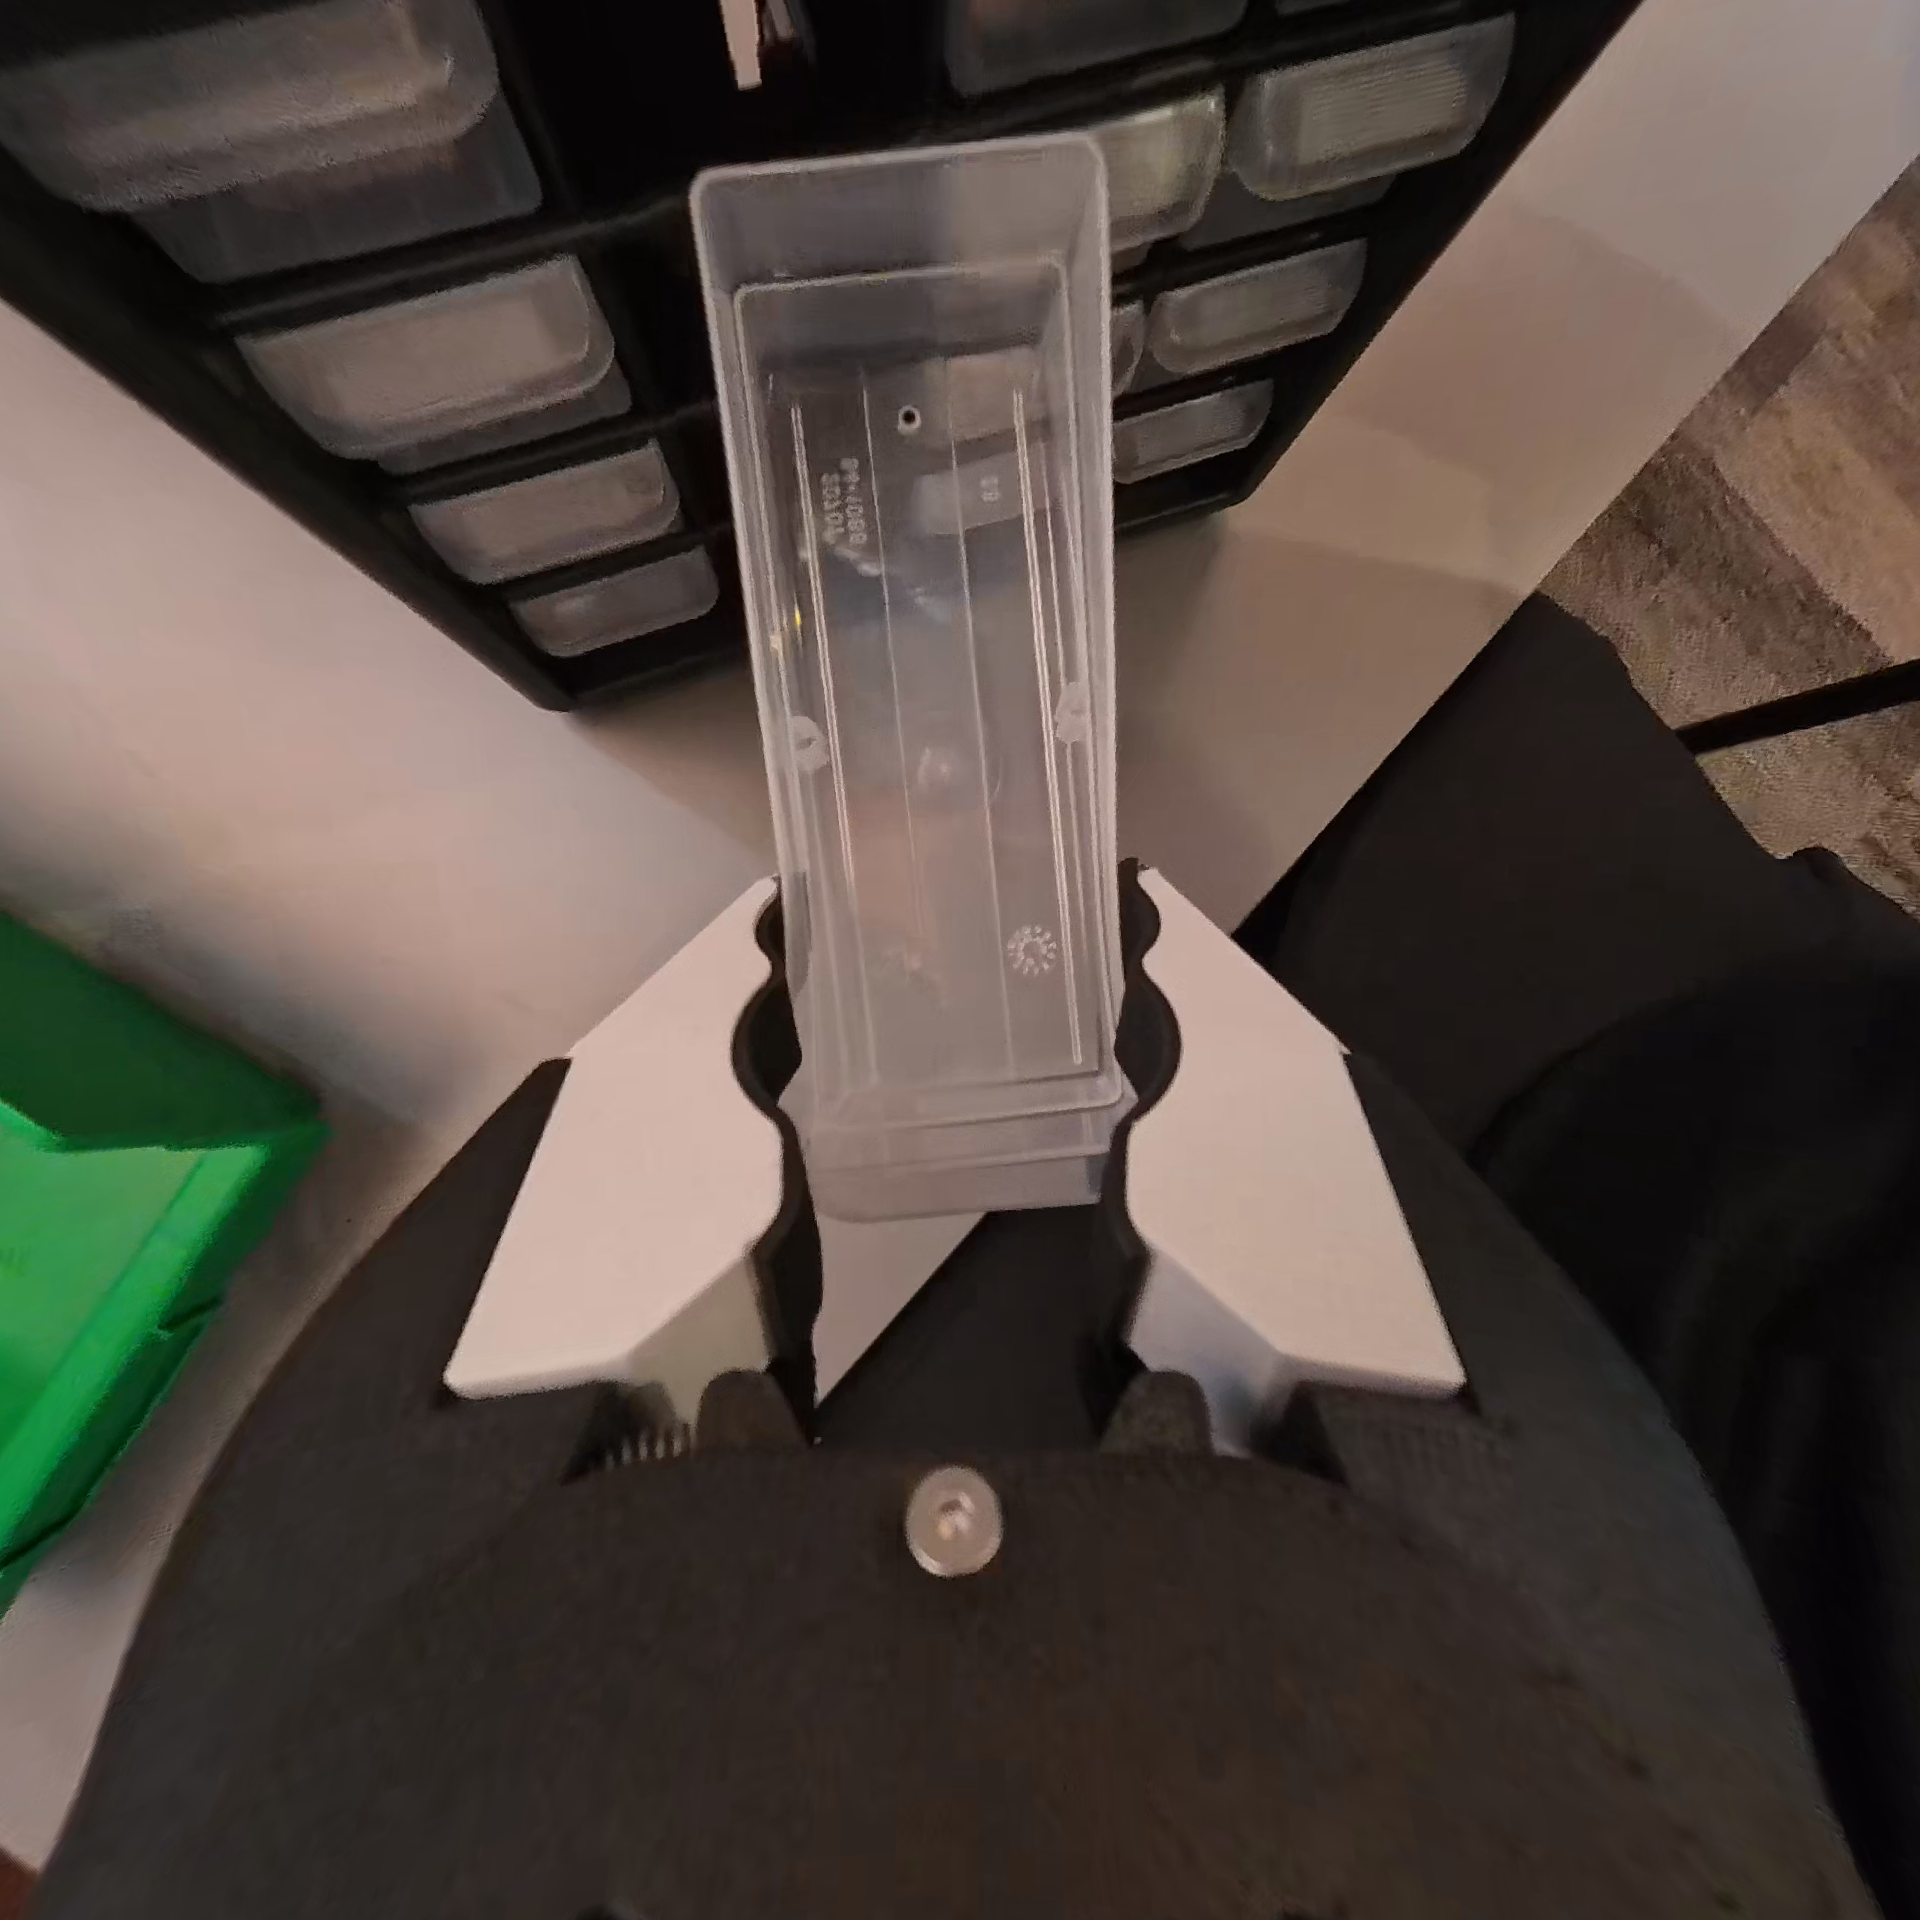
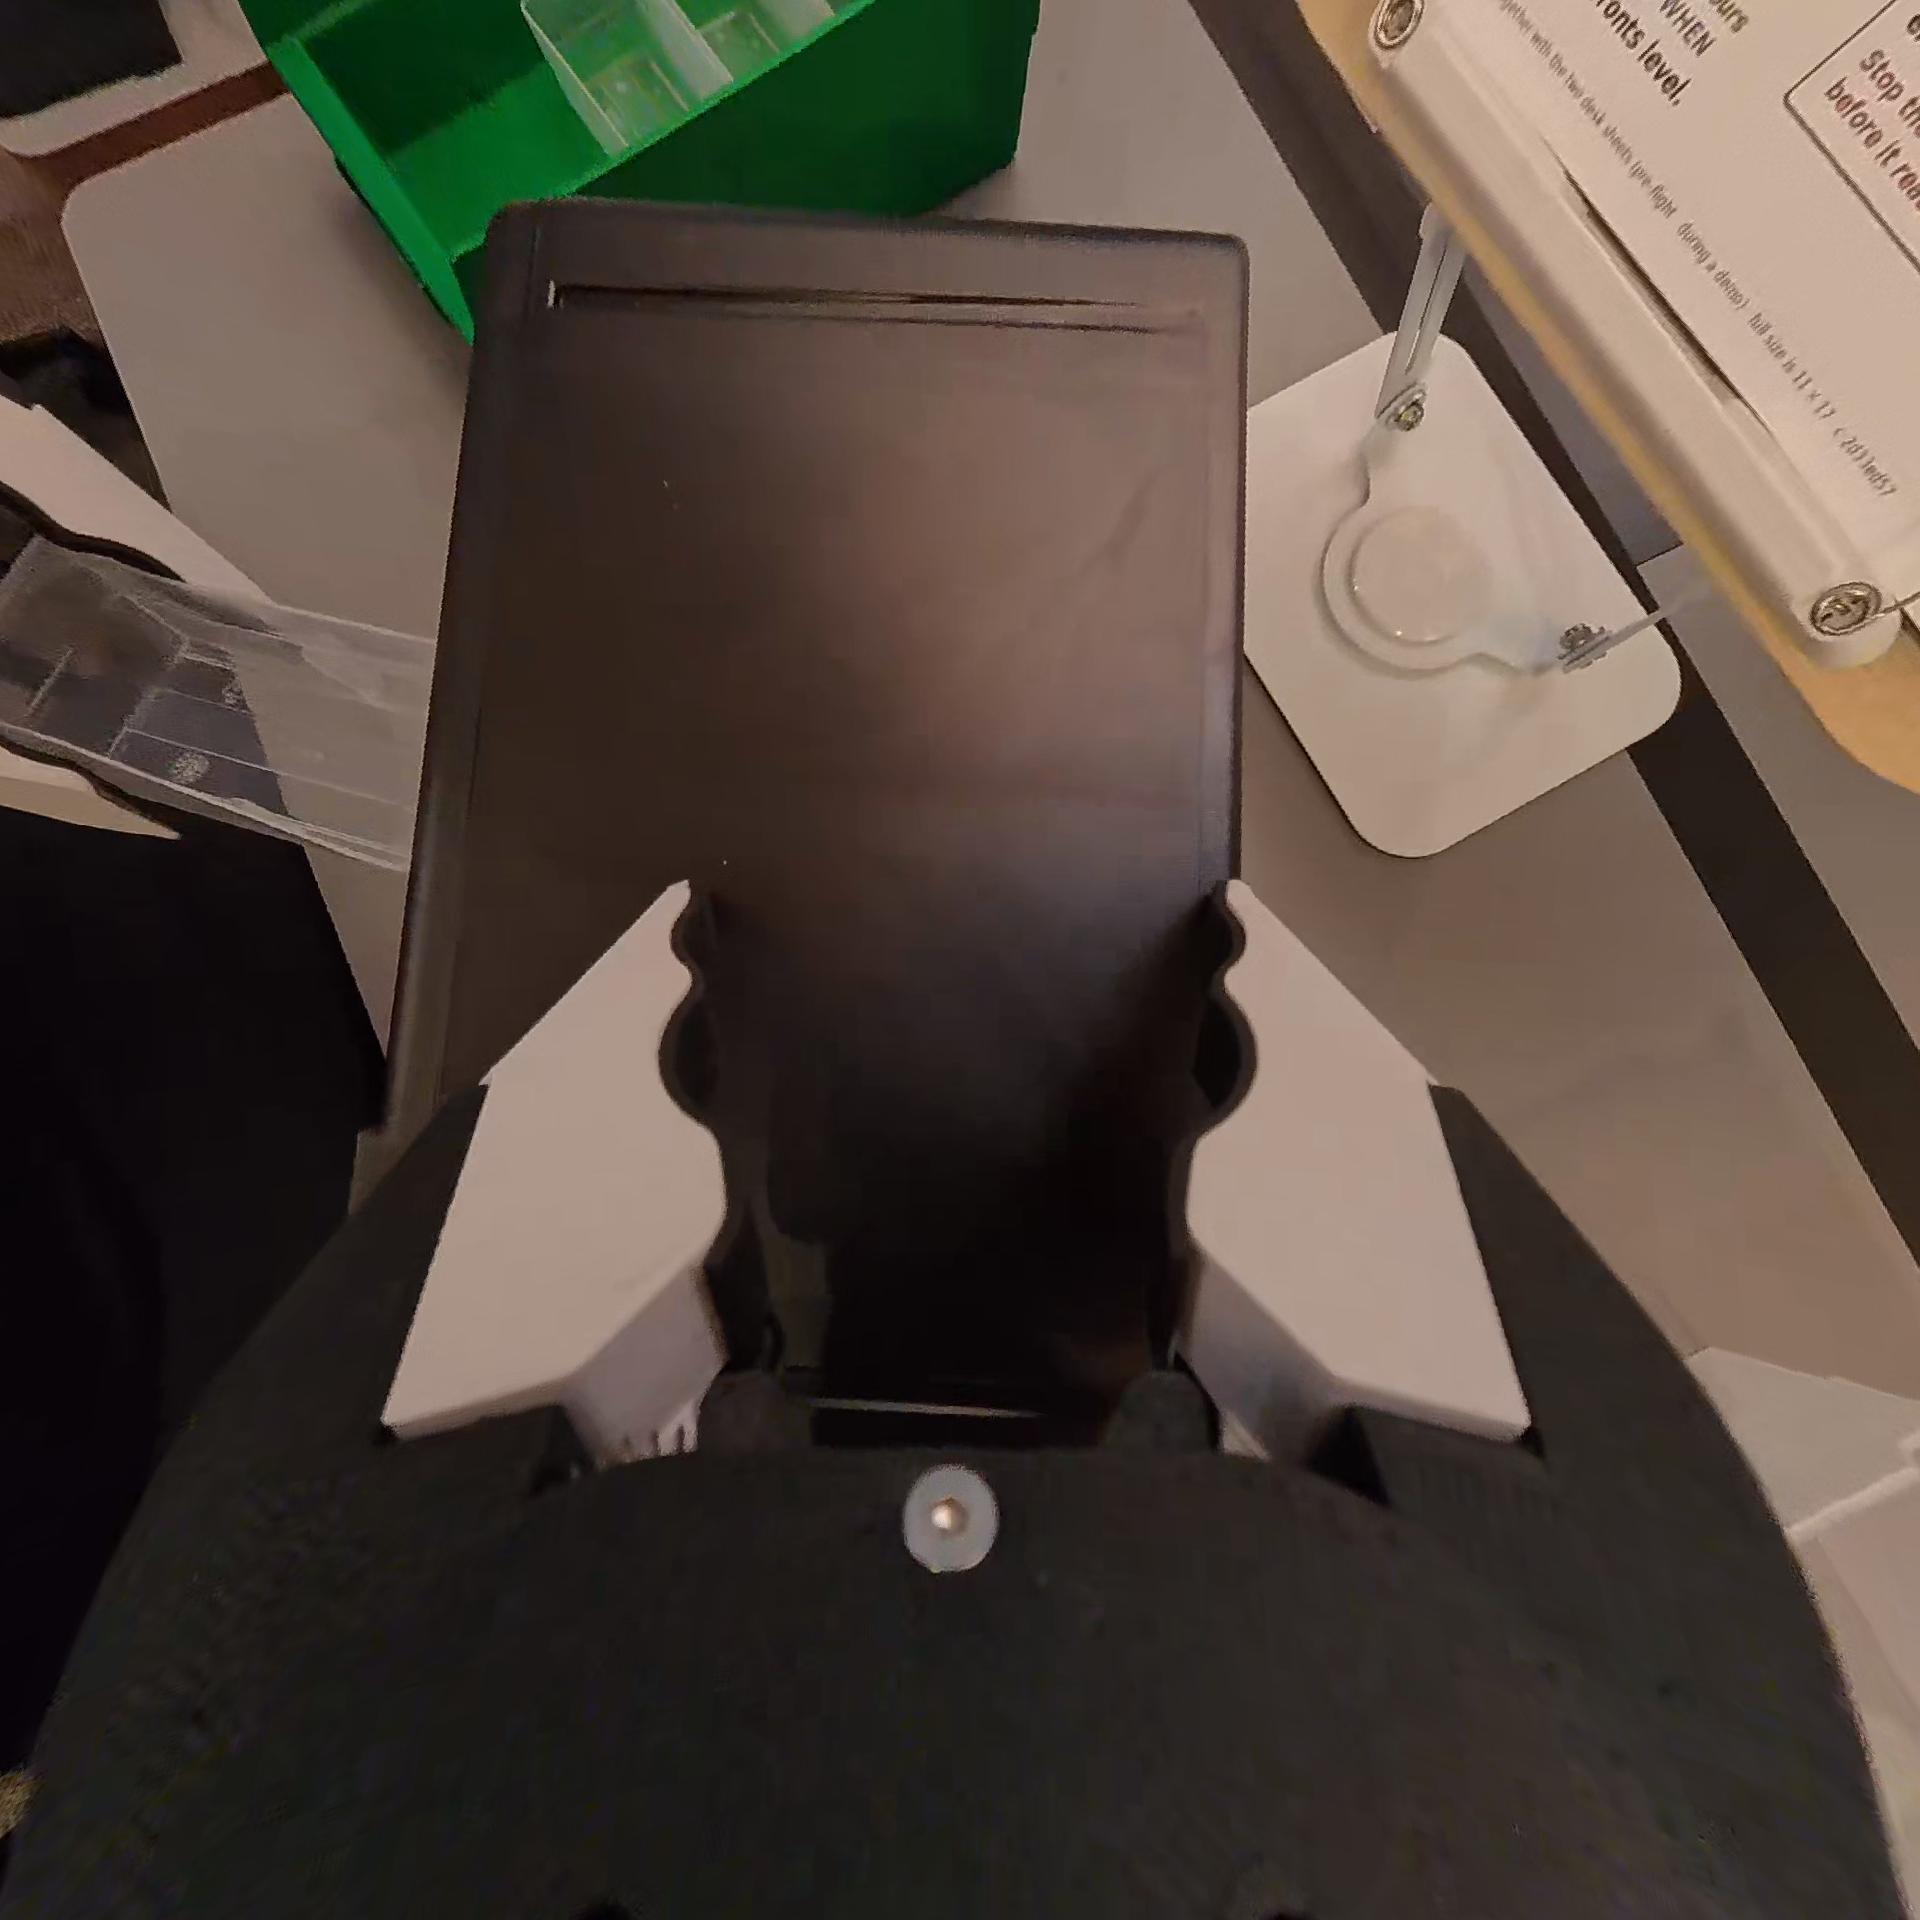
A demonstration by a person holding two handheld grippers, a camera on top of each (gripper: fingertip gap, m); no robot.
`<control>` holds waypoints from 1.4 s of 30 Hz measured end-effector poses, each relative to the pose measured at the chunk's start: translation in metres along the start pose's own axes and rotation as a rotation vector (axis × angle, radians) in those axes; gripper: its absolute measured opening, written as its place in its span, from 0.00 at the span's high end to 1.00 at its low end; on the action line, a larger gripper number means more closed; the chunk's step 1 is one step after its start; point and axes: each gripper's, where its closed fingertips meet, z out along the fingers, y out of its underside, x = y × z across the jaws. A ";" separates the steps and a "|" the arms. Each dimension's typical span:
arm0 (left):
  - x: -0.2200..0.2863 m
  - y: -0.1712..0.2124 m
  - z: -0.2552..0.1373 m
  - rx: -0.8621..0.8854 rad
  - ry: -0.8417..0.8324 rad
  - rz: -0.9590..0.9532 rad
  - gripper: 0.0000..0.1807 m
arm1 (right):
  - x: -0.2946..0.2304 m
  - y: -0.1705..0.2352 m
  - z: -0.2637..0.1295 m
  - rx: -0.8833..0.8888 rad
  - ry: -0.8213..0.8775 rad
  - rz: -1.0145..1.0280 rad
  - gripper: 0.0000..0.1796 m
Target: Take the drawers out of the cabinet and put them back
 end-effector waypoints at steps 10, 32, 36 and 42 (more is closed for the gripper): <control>-0.018 -0.031 -0.012 -0.106 -0.074 0.008 0.68 | 0.000 0.000 0.000 0.041 -0.002 -0.006 0.48; -0.020 -0.069 0.004 0.175 -0.172 0.029 0.54 | -0.002 -0.001 0.000 0.116 0.005 0.004 0.49; -0.011 -0.051 -0.022 0.294 -0.129 0.104 0.56 | -0.002 -0.002 0.000 0.121 0.004 -0.001 0.49; -0.009 -0.045 -0.014 0.384 0.007 0.109 0.69 | -0.002 -0.002 0.000 0.127 0.001 -0.003 0.49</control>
